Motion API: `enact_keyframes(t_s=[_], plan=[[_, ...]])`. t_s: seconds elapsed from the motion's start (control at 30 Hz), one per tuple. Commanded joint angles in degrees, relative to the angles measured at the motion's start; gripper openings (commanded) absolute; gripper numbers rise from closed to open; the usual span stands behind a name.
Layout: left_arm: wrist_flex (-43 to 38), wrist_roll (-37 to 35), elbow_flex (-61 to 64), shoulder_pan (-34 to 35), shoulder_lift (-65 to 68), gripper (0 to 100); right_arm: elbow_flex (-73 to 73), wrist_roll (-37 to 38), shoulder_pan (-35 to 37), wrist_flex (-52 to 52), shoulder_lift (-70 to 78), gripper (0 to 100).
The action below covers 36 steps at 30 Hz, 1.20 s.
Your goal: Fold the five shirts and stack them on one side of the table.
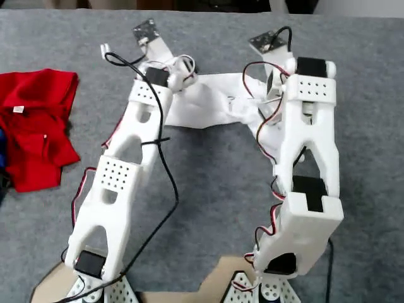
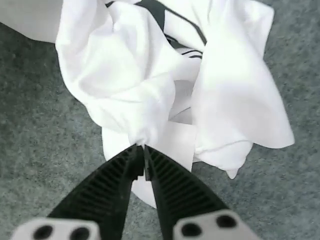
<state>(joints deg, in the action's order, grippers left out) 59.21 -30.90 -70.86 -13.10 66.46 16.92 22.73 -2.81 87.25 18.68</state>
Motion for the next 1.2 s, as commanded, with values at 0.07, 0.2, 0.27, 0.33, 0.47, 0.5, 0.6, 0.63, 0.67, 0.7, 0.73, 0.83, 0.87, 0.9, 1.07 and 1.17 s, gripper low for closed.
enact_keyframes(t_s=[0.07, 0.2, 0.27, 0.33, 0.47, 0.5, 0.6, 0.63, 0.67, 0.7, 0.73, 0.83, 0.87, 0.9, 1.07, 1.17], plan=[[-4.22, -0.26, -2.81, -0.26, 1.89, 21, -0.22, 0.18, 0.66, -1.41, -4.26, 0.5], [-7.65, -0.09, -2.81, 0.44, 4.44, 16, 0.04, 0.26, 0.66, -1.41, -4.35, 0.5], [-11.16, 0.97, -2.81, 0.97, 5.85, 11, 0.04, 0.44, 0.66, -1.41, -4.35, 0.5], [-12.84, 5.45, -2.81, 1.32, 6.73, 4, 0.04, 0.53, 0.66, -1.41, -4.35, 0.5], [-10.99, 8.88, -2.81, 1.32, 6.81, 2, 0.04, 0.53, 0.66, -1.41, -4.35, 0.5], [-10.11, 8.88, -2.90, 1.32, 6.81, 2, 0.04, 0.53, 0.66, -1.41, -4.35, 0.5], [-5.71, 8.88, -6.59, 1.41, 6.73, 2, -0.04, 0.62, 0.75, -1.41, -4.35, 0.5], [-3.34, 8.88, -9.14, 1.41, 6.73, 2, -0.04, 0.62, 0.75, -1.41, -4.35, 0.5], [-0.88, 8.88, -12.04, 1.41, 6.81, 2, -0.04, 0.62, 0.75, -1.41, -4.35, 0.5], [1.58, 8.88, -15.12, 1.41, 6.81, 2, -0.04, 0.62, 0.75, -1.41, -4.35, 0.5], [4.04, 8.88, -18.20, 1.41, 6.81, 2, -0.04, 0.62, 0.92, -1.41, -4.35, 0.5], [9.49, 8.97, -25.76, 1.49, 6.73, 2, -0.22, 0.62, 1.19, -1.41, -4.35, 0.5], [9.93, 8.97, -25.32, 1.49, 6.64, 2, -0.22, 0.62, 1.19, -1.41, -4.35, 0.5], [10.29, 8.97, -24.97, 1.76, 5.76, 2, -0.22, 0.62, 1.19, -1.41, -4.35, 0.5], [15.21, 8.88, -24.97, 1.93, 2.86, 2, -0.22, 0.62, 1.19, -1.41, -4.35, 0.5], [19.87, 8.88, -25.05, 2.11, 2.42, 2, -0.13, 0.62, 1.19, -1.23, -4.35, 0.5]])
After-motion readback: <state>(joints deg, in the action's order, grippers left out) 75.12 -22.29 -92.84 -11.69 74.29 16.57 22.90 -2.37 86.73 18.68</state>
